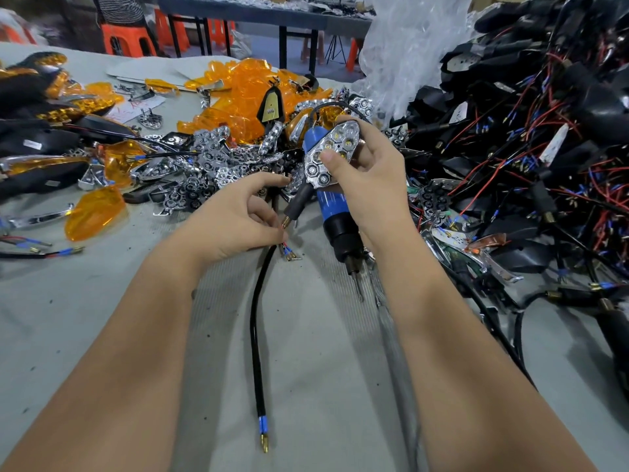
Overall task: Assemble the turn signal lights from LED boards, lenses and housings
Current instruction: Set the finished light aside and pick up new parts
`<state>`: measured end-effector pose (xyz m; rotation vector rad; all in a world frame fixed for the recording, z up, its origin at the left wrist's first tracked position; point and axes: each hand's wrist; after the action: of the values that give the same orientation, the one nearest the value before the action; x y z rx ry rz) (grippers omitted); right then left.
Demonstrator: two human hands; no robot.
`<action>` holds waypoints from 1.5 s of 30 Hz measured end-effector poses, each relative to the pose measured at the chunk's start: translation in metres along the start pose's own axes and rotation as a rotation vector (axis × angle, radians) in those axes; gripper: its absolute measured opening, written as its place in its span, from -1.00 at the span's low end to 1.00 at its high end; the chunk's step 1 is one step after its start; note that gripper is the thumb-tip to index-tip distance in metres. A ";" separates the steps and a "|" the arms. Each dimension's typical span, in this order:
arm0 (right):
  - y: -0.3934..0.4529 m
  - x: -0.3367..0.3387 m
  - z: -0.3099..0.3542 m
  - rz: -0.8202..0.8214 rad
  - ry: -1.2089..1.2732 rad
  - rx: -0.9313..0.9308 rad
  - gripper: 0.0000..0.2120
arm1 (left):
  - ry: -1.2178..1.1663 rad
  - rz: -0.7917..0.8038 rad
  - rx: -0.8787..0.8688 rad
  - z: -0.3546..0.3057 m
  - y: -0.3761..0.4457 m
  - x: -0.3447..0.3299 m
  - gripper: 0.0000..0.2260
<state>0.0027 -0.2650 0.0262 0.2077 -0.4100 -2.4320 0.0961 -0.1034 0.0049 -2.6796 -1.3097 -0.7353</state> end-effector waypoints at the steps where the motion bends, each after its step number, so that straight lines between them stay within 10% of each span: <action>1: 0.000 0.000 0.000 -0.004 0.009 -0.009 -0.61 | 0.022 0.004 -0.003 0.000 0.000 0.000 -0.39; 45: 0.003 0.002 -0.013 -0.004 0.244 -0.128 -0.86 | 0.227 -0.532 -0.244 0.005 0.003 -0.006 -0.85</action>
<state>0.0064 -0.2718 0.0147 0.4436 -0.1455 -2.3892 0.0973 -0.1088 -0.0017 -2.3126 -1.9989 -1.2822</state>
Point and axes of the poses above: each hand's wrist, its own y-axis towards the middle knuckle, its own x-axis out of the back of the hand, z = x × y, and after that the axes turned 10 degrees about -z, right-handed
